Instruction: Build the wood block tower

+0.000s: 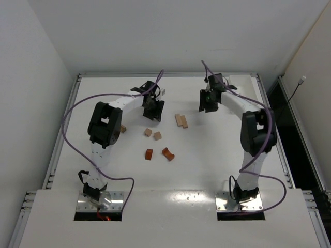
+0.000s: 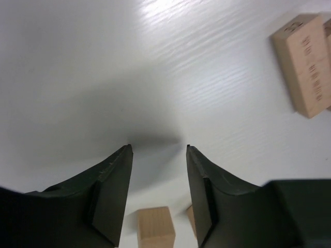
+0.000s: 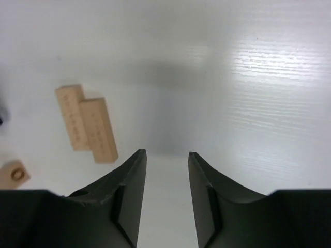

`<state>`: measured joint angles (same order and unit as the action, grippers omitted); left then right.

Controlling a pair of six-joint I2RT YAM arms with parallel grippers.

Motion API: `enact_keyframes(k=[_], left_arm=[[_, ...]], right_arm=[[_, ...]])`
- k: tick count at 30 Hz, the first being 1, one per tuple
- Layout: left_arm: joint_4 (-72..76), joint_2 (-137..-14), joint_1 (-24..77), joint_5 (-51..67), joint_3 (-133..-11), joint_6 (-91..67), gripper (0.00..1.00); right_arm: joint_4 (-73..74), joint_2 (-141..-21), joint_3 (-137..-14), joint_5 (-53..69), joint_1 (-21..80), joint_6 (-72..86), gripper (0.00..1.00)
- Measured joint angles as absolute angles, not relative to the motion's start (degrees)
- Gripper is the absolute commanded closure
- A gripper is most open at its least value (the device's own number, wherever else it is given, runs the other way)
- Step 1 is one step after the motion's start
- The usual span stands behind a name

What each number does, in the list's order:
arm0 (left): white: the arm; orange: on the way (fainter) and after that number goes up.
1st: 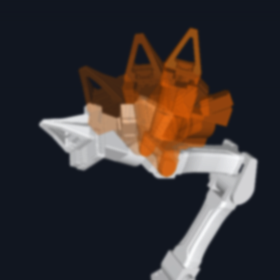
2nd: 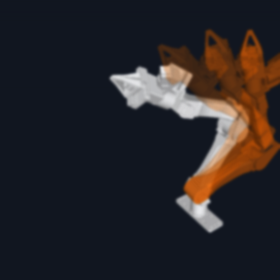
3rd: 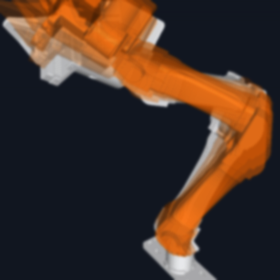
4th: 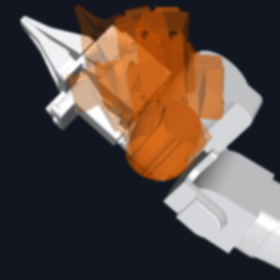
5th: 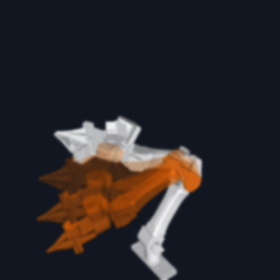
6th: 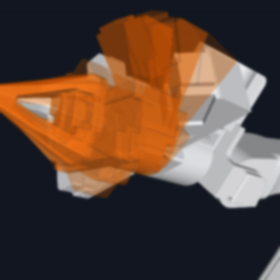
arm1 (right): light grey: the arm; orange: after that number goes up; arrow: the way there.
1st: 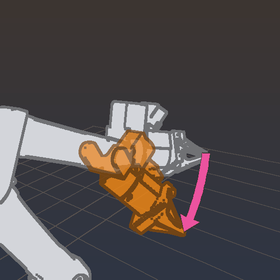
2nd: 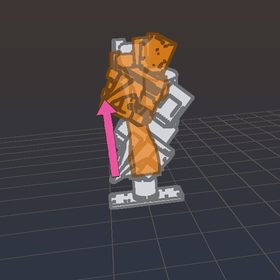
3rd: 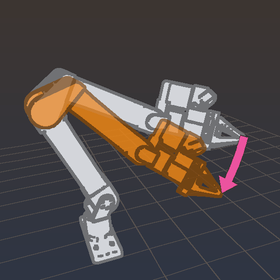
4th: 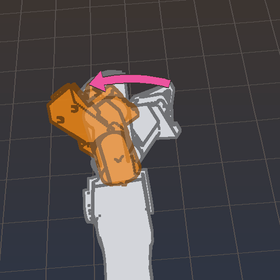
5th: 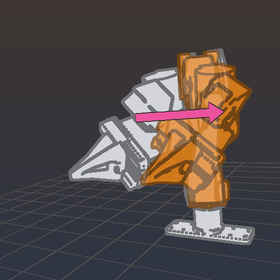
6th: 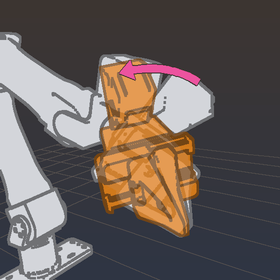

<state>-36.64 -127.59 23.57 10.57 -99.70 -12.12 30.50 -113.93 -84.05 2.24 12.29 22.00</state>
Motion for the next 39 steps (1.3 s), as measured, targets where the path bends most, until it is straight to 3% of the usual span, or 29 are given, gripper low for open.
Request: enact_keyframes(k=[5, 8, 13, 18, 28, 33, 39], left_arm=[[-36.9, -124.0, 22.0, 11.7, -95.4, -10.9, 0.63], [-36.8, -122.8, 20.9, 14.8, -95.2, -9.3, 0.63], [-36.8, -120.6, 18.1, 20.4, -94.7, -7.2, 0.63], [-36.8, -120.3, 16.0, 22.4, -94.5, -6.4, 0.63], [-37.0, -120.3, 15.0, 22.9, -94.5, -6.2, 0.63], [-37.0, -120.3, 14.1, 22.9, -94.5, -6.2, 0.63], [-37.2, -120.8, 12.9, 23.0, -94.8, -6.3, 0.63]], right_arm=[[30.8, -104.3, -79.0, 17.2, 9.8, 6.3, 0.66], [37.0, -103.9, -79.7, 28.4, 11.6, -10.8, 0.75], [58.2, -113.2, -92.0, 37.3, 13.7, -43.3, 0.86], [67.8, -122.9, -102.9, 37.4, 13.8, -60.7, 0.91], [64.7, -123.2, -94.3, 31.5, 16.6, -73.2, 0.93], [54.3, -117.1, -82.2, 29.2, 19.2, -71.7, 0.93], [45.7, -114.8, -80.1, 27.2, 21.3, -68.0, 0.93]])
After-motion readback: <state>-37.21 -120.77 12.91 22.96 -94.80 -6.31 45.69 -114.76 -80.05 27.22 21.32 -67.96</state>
